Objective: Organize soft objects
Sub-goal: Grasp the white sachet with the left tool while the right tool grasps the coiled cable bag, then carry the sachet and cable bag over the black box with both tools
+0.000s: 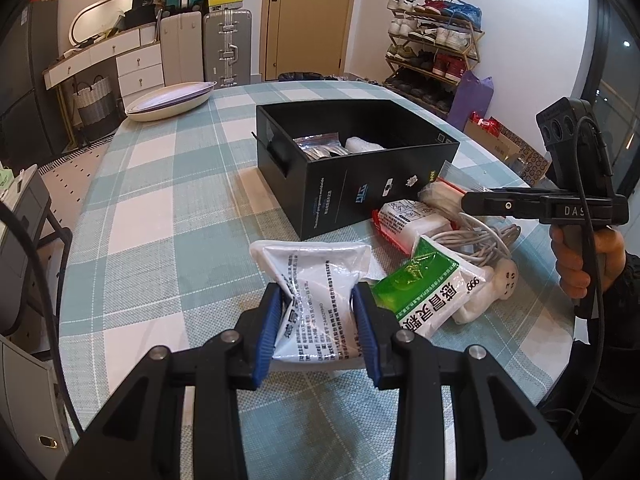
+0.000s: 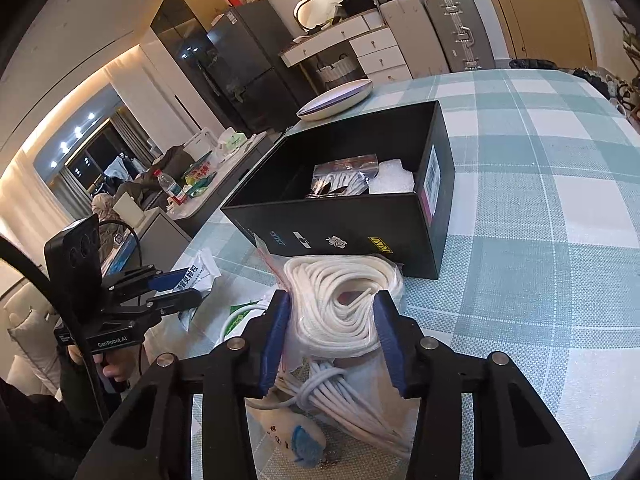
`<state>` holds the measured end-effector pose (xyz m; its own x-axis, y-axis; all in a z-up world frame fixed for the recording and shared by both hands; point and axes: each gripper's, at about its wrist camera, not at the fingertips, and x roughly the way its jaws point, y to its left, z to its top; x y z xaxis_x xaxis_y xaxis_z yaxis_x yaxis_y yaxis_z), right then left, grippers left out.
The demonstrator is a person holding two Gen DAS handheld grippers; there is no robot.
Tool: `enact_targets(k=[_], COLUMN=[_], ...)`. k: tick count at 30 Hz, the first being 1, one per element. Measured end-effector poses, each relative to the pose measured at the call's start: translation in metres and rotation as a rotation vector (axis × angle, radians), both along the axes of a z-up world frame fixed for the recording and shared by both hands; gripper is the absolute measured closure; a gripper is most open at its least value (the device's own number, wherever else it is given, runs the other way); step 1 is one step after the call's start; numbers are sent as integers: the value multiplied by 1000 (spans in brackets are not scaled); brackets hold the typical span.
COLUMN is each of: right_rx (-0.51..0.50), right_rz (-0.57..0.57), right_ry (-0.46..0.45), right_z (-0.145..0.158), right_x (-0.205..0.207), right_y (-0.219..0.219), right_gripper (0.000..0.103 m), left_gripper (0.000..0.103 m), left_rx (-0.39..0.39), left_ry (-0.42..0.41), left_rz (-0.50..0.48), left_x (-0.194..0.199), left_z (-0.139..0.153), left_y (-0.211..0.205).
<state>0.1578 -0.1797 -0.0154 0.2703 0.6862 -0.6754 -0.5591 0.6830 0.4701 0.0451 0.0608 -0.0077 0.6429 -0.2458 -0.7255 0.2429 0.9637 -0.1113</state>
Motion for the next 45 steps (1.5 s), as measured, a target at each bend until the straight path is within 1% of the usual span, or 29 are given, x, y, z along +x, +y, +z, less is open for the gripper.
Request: enact_targets(k=[2,3,6,8,9,10,11,13,15,17,19,21,23,24,26,27,28,29,30,31,36,45], right_rx=[7,13,-16,-28,-42,-50,-54,-66,-59,-39,-27,-30,-29,-22,-30,-29,-30,-32,-32,-33,-19,14], right_rz=[7,16,11,-5,-28,-46,-61,-87,-88,-97,-102,-98,-87,-75,-63,-53,-43,-36,-25,-14,9,18], right_ry=[-6,-7,-30,-32,-33,-33,-27,2,43,83,86,81,77,83,66,48,37,23,8,-6,-53,-108], right_z=[2,2,5,6,5,4,3,-2,-10,-15,-16,-16,-16,-17,-17,-15,-13,-11,-8,-6,6,26], right_x=[0,-1,-2,-2,-1,0,2,7,14,17,18,17,15,15,13,11,9,6,3,0,-8,-17], right_y=[-1,0,0,-1,-3,-5,-7,-10,-10,-11,-10,-6,-2,0,5,7,8,9,10,11,10,5], right_gripper=[65,71,70,58,42,31,27,16,13,12,11,11,16,24,30,38,42,44,50,53,59,59], left_gripper=[68,68,68,68,68,68,68,68,68,68,68,68,68,68,68,68,68,68,68,68,68,68], left_rx=[-4,-5,-4,-3,-2,-2,-3,-3,-3,0,-1,-1,-2,-2,-2,-3,-4,-5,-6,-8,-23,-48], left_ry=[-3,-3,-4,-3,-3,-4,-3,-2,0,2,2,1,1,1,0,-2,-3,-5,-7,-10,-29,-80], left_rz=[2,2,1,0,-1,-1,-2,-2,-2,-4,-5,-6,-5,-5,-5,-5,-5,-4,-4,-2,3,17], left_x=[-1,-1,-1,-1,-1,-2,-2,-1,-1,-1,0,0,0,0,0,0,0,0,0,0,-1,-5], left_z=[1,1,1,1,1,1,1,1,0,0,0,0,0,0,0,1,1,2,2,3,8,24], left_y=[0,0,0,0,-1,-1,-1,-2,-2,-3,-4,-4,-4,-4,-4,-4,-4,-4,-4,-4,-5,-13])
